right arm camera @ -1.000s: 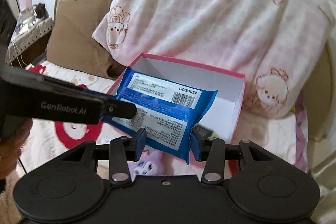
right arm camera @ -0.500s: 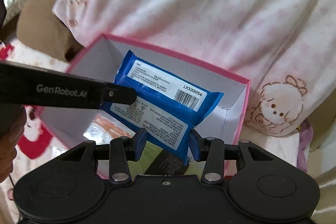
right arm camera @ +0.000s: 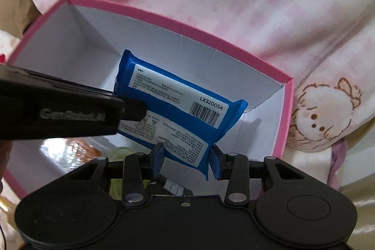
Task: Organize objects
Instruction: 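Carry the blue wipes pack with the left tool into the pink box, then open the left tool to release the wipes pack and lift away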
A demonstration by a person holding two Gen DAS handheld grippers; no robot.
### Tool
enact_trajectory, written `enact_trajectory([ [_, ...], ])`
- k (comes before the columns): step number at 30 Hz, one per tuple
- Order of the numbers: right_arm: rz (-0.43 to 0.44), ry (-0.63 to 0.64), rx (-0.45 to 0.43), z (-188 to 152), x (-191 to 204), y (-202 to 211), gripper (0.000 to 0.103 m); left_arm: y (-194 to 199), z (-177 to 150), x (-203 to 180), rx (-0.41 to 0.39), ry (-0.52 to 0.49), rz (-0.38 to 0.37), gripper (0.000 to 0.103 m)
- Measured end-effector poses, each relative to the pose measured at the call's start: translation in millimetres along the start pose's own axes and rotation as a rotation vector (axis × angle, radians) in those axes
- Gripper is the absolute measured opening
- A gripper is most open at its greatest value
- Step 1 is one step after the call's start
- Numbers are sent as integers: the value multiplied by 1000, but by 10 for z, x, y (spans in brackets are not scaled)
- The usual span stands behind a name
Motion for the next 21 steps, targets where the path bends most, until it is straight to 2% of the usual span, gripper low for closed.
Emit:
enact_trajectory([
  [4,-54,29,5,-17,60,-81,46,-119,-2,-35,11,23,17,27],
  [7,-78,68,-23,-85,118,-66,48,-166,-35,-46,28,46,31,30],
  [9,-98,77,-57,-135,132,-15,56,-140,-60,-38,20,69,20,38],
  [10,-109,68,-77,-162,118,27,67,-114,-71,-37,14,73,14,42],
  [11,-108,55,-94,-187,98,71,69,-76,-80,-44,2,70,7,43],
  [16,-13,-30,-153,-345,-48,363,68,189,-93,-140,-22,6,0,44],
  [21,93,-122,-191,-486,-146,726,68,561,-77,-184,1,-47,-26,45],
])
Point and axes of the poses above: each gripper's, at about its wrist camera, not at the fingertips, and y roughly against the way its jaws point, x to its left, z to its top, the point moved 2 cm from there along -y, roughly the way its jaws point, and after that the axes turned 12 degrees about -y, right-handed, at the moved point
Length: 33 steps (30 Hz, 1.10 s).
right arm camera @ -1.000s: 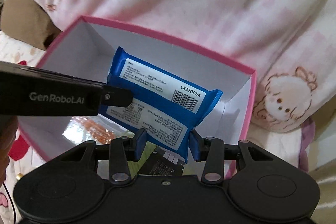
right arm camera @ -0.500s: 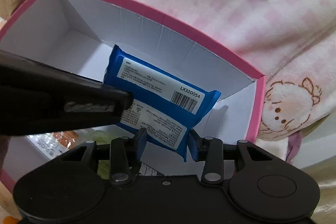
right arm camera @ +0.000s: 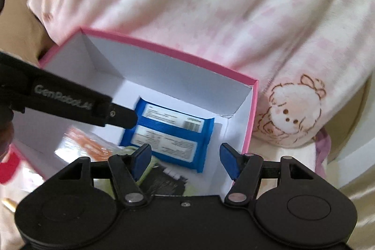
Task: Organize objects
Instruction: 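Open the left tool to release the wipes pack and lift away, then move the left tool to the gold-capped foundation bottle and close on it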
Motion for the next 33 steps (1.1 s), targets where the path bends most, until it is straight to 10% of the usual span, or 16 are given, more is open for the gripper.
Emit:
enact_trajectory([
  [22,310,6,56,-438,632,1480,69,1845,-737,-227,46,-287,36,59],
  [33,356,127,116,-845,1106,1549,69,1871,-1300,174,114,-213,32,63],
])
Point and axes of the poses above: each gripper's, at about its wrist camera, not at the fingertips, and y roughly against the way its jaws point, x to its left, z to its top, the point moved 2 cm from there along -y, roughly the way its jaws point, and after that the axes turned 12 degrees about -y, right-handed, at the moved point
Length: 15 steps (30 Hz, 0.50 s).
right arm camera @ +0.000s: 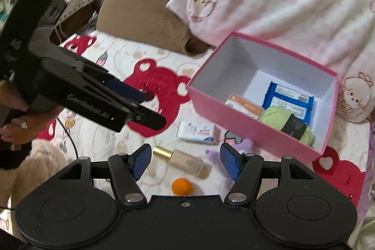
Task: Organize objects
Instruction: 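Move the left tool to the gold-capped foundation bottle and close on it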
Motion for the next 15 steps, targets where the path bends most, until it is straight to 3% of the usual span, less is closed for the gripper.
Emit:
enact_trajectory([
  [9,32,-41,106,-234,83,-555,69,-323,-342,268,54,70,18,63],
  [15,7,-48,142,-341,68,-863,69,-550,-513,403,89,120,8,63],
])
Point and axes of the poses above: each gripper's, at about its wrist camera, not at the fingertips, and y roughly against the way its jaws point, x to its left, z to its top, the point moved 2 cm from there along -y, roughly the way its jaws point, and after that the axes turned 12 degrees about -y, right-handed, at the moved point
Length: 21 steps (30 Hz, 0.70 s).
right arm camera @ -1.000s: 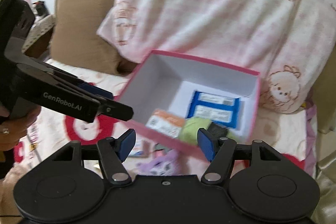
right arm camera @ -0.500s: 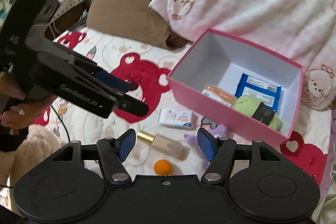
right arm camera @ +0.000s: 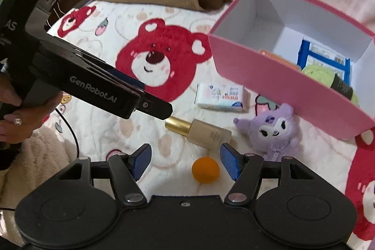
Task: Organize objects
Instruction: 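Move the left tool to the gold-capped foundation bottle and close on it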
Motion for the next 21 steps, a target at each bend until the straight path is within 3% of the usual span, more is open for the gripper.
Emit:
enact_trajectory([
  [8,-44,0,-5,-79,-42,-375,70,-359,-295,104,38,93,5,63],
  [13,-116,61,-18,-113,-5,-668,73,-487,-366,117,-15,103,48,63],
  [15,-146,75,-20,-104,-23,-765,73,-538,-386,172,-17,128,27,63],
  [21,-124,33,-32,-94,-105,-957,74,-524,-374,319,-99,173,-20,61],
])
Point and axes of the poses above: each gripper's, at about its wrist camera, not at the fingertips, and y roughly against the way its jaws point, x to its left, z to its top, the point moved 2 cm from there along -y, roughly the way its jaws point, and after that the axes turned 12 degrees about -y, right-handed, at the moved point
